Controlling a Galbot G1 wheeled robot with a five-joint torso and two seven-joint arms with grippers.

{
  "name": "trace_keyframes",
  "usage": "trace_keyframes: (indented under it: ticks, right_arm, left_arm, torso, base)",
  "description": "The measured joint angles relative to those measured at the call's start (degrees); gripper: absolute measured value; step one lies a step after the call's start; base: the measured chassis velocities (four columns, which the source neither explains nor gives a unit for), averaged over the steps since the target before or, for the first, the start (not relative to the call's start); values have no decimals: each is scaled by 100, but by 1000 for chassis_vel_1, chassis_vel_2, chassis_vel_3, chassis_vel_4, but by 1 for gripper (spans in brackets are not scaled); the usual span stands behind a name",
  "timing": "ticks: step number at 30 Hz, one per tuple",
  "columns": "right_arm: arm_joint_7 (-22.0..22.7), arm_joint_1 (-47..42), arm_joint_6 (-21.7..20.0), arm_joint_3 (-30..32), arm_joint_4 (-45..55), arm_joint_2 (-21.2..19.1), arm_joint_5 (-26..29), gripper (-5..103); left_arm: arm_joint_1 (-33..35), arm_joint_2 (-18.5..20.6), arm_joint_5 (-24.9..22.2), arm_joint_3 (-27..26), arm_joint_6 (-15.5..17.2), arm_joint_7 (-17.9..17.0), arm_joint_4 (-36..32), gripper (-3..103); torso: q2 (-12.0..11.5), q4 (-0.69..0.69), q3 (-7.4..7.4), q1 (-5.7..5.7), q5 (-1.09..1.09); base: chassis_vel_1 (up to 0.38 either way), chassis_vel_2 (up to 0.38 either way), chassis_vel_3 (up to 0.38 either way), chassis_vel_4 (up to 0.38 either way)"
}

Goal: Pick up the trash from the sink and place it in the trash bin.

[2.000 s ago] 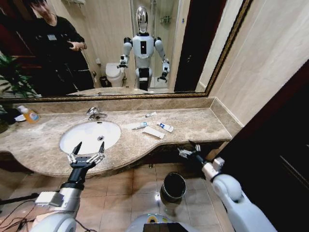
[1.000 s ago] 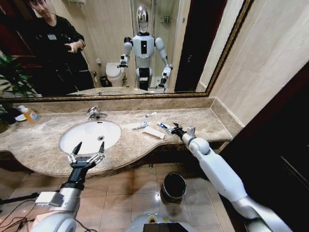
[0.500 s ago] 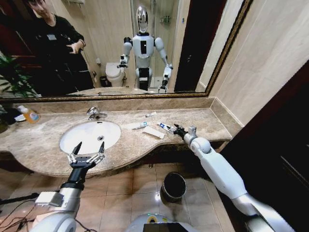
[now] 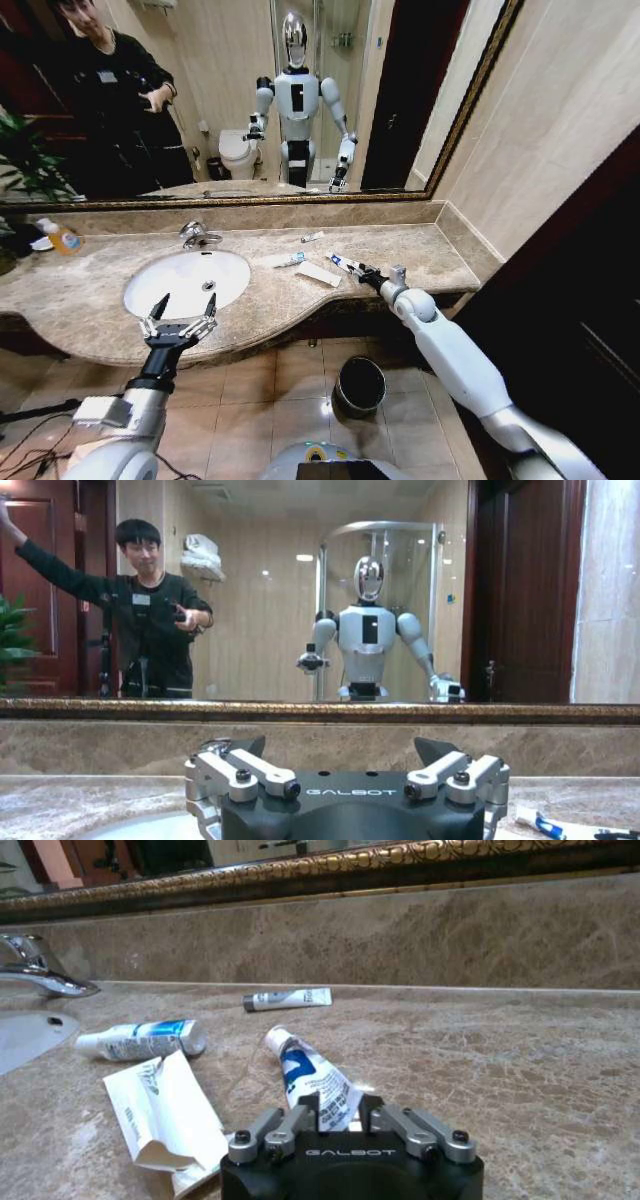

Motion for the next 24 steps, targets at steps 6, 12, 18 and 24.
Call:
trace_keyframes:
  ticks: [6,12,18,24]
  right_arm:
    - [22,8,17,-54,32,-2,-6,2]
    - [22,2,27,-47,34,-41,9,0]
    - [27,-2,48,-17,37,-49,57,0]
    - [40,-22,85,41,202,-71,73,0]
  left_arm:
    - [0,0,0,0,0,0,0,100]
    - [0,0,0,0,0,0,0,100]
    - [0,0,0,0,0,0,0,100]
    - [0,0,0,0,0,0,0,100]
  torso:
    - [0,0,0,0,0]
    - [0,0,0,0,0]
    - [0,0,0,0,0]
    - [0,0,0,0,0]
  base:
    - [0,0,0,0]
    - [0,0,0,0]
    - [0,0,0,0]
    - [0,0,0,0]
